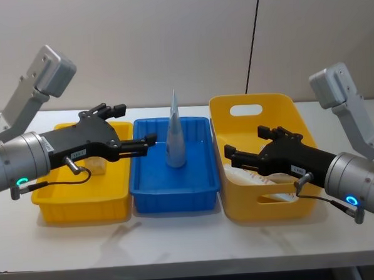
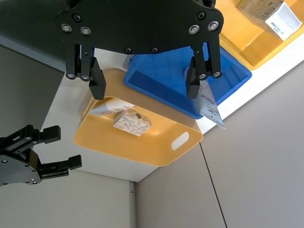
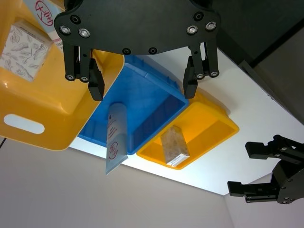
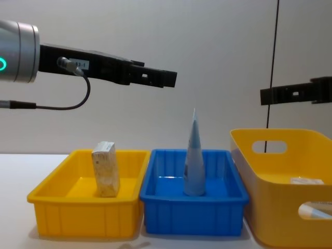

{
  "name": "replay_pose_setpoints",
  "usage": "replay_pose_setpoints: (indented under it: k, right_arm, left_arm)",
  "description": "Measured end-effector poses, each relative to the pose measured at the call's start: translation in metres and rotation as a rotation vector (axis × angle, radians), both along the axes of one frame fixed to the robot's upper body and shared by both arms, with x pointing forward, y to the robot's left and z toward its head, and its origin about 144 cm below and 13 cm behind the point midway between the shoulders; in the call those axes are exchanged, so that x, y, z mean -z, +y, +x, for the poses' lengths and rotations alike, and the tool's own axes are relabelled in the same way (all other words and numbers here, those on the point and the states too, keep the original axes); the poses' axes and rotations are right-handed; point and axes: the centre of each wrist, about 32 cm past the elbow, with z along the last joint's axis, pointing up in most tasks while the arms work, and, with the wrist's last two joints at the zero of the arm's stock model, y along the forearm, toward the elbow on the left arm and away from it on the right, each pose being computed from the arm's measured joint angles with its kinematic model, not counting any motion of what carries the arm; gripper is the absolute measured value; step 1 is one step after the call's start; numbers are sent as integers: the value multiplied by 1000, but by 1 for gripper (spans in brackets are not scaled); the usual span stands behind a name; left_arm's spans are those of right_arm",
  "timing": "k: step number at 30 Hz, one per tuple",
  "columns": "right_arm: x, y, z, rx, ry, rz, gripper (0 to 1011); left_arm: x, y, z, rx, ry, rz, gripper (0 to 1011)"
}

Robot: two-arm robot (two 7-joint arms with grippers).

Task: Bimanual collaborative sorting of washing and personal care products

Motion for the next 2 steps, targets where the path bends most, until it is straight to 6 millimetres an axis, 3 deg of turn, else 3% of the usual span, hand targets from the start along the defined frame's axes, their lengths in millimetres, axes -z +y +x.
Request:
replay_pose_setpoints:
  k: [2]
  right_arm:
    - [0,0,0,0,0,0,1002]
  left_arm:
    - [0,0,0,0,0,0,1001]
